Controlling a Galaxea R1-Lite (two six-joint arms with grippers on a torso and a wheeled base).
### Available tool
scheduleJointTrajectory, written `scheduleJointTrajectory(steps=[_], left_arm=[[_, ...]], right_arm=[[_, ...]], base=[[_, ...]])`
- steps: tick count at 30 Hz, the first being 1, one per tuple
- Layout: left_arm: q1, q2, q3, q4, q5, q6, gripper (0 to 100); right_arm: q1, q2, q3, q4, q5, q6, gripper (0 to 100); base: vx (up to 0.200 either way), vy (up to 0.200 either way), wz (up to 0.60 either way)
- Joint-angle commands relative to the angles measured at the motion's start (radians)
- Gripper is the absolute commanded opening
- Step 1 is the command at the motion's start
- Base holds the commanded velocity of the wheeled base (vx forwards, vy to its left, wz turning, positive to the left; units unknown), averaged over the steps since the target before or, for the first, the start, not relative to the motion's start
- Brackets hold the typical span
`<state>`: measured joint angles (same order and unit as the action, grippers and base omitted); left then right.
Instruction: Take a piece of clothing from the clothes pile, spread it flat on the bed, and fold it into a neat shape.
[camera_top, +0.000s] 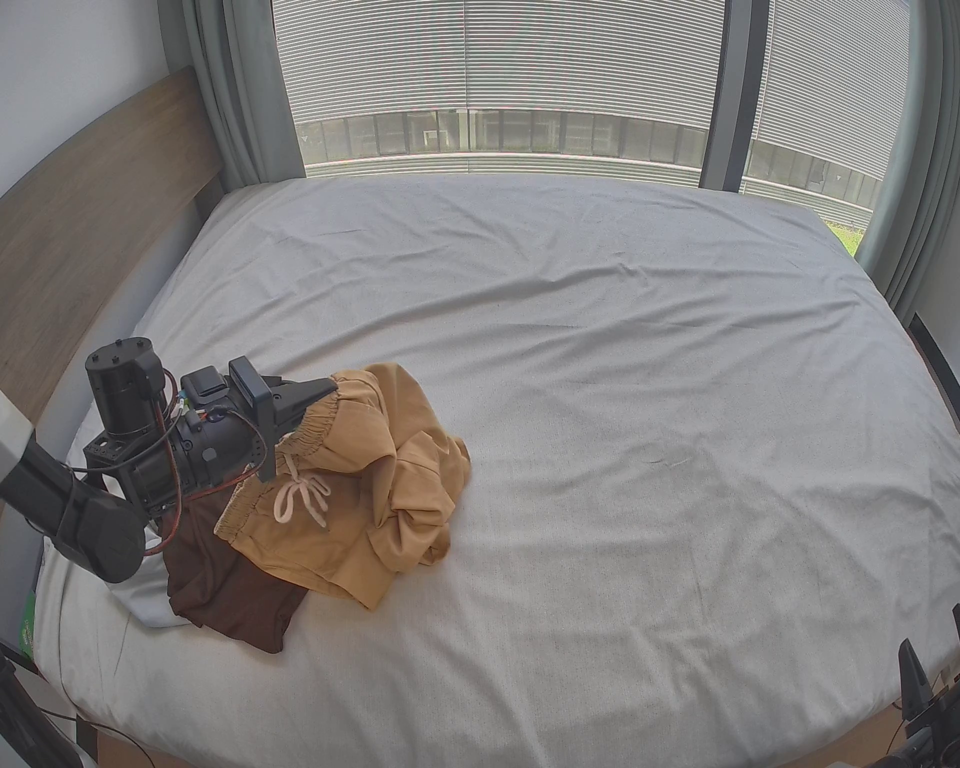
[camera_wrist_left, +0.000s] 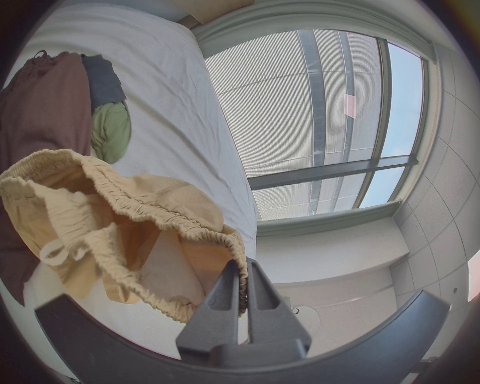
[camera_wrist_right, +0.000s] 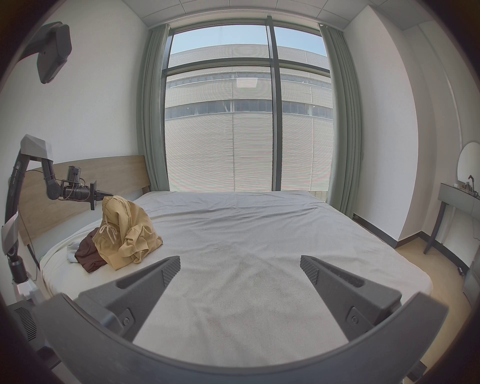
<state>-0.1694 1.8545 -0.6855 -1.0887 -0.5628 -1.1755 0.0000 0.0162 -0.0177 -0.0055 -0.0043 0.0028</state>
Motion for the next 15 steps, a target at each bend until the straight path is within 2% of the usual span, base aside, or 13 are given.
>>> scheduleJointTrajectory(steps=[1, 4, 15], left_arm=[[-0.038, -0.026, 0.023, -0.02, 0.004, -0.003, 0], [-0.058, -0.031, 0.035, -0.049, 0.007, -0.015, 0], [-0.153, -0.12, 0.029, -0.077, 0.004, -0.208, 0]], right_arm=[[0.002, -0.007, 0.018, -0.001, 0.0, 0.0, 100], [0.002, -0.007, 0.018, -0.001, 0.0, 0.0, 100], [0.0, -0.007, 0.018, -0.001, 0.0, 0.0, 100]], base=[[0.0, 0.0, 0.0], [0.0, 0.0, 0.0], [0.0, 0.0, 0.0]])
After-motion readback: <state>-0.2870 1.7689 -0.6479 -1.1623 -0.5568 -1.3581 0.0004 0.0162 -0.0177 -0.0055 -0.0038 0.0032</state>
